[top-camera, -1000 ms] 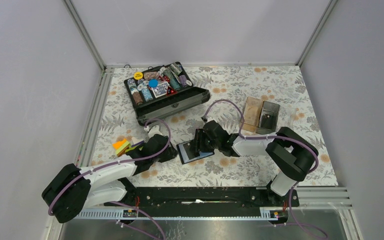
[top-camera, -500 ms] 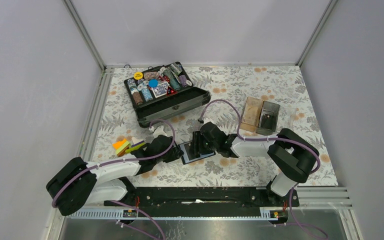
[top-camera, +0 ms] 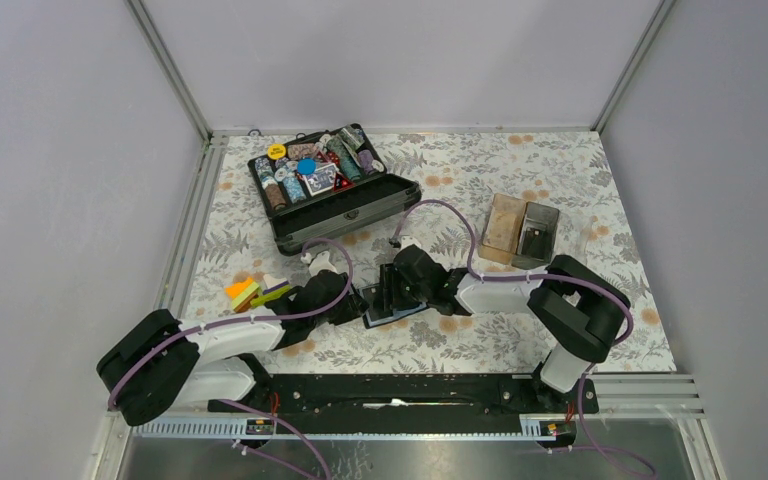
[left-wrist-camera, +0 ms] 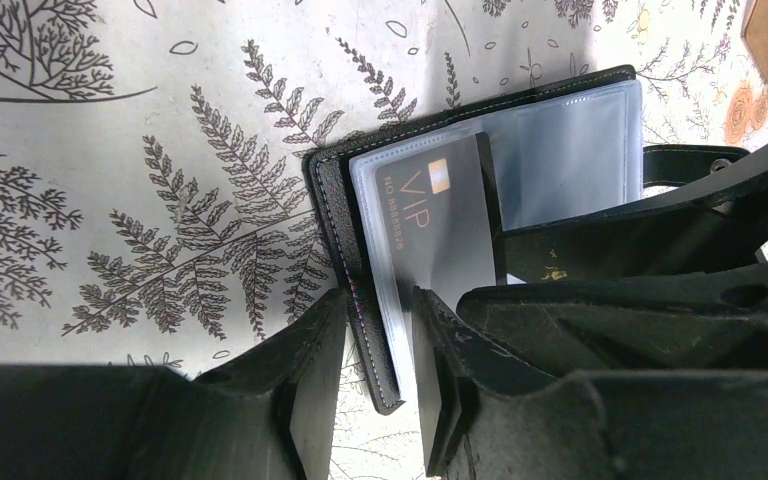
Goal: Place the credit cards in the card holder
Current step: Insert the credit card into the card holder, then pick up the credit card from the storage box.
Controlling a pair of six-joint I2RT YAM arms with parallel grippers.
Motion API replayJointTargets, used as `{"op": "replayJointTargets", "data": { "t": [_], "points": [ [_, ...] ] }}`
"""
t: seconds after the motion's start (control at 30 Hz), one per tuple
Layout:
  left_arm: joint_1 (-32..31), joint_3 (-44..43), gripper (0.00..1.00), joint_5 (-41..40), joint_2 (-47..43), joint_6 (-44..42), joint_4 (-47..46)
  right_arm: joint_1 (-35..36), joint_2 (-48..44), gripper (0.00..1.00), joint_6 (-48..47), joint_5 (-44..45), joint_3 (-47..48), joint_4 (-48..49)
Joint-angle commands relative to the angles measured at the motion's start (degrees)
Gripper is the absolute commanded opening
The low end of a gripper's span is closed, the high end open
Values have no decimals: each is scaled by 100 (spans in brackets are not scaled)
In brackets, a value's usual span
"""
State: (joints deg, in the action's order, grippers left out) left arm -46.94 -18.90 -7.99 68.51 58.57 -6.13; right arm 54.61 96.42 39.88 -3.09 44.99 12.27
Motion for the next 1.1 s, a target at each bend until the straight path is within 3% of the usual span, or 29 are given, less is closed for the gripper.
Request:
{"op": "replayJointTargets", "data": {
  "t": [0.0,0.27,0.43,0.6,0.77,0.83,1.07],
  "points": [
    [-87,62,33,148,198,32,200,173,171,48,170,-507,168,424],
    [-86,44,34,49,25,16,326,173,-50,45,202,-308,84,408],
    [-87,-76,41,-69,-250,-69,693,177,-305,57,108,31,129,-21],
    [-84,-262,60,-320,-920,-327,1416,165,-1063,72,-473,899,270,-1041],
    [-72,-555,92,-509,-1590,-737,2156,94,-1907,89,-1014,1896,481,-2321],
    [1,-742,99,-401,-1733,-1026,2416,-118,-2144,92,-1089,2076,594,-2805],
    [793,-1834,99,393,-2034,-2326,3612,-1863,-2809,95,-1576,1796,739,-3607]
  ]
}}
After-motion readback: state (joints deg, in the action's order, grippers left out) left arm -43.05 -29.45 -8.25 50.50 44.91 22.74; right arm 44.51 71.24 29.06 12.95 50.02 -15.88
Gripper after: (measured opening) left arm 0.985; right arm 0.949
